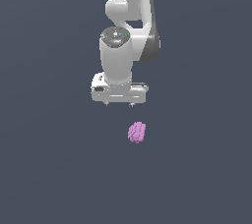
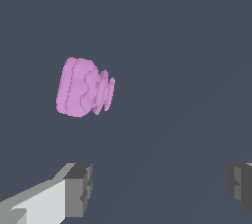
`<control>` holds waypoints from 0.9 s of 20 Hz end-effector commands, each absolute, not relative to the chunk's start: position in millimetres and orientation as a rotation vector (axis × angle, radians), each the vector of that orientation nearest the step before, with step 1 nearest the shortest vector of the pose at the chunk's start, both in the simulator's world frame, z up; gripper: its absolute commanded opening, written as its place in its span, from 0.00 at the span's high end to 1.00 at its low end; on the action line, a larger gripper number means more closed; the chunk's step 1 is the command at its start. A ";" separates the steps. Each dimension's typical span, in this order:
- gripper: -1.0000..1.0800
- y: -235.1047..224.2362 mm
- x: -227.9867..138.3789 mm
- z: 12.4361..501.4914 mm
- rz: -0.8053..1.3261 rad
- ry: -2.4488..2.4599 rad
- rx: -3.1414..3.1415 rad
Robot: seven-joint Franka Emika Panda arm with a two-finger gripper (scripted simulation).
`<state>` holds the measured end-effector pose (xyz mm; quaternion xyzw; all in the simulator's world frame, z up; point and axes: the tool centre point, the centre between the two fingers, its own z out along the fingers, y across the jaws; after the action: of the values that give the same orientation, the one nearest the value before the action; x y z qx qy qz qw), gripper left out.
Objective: Pick up the object and move it to a goal position.
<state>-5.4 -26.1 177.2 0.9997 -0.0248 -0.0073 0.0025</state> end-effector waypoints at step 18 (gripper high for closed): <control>0.04 -2.5 13.5 181.2 0.036 -0.068 3.129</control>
<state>12.0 -4.3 183.6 0.9997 -0.0187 0.0122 0.0062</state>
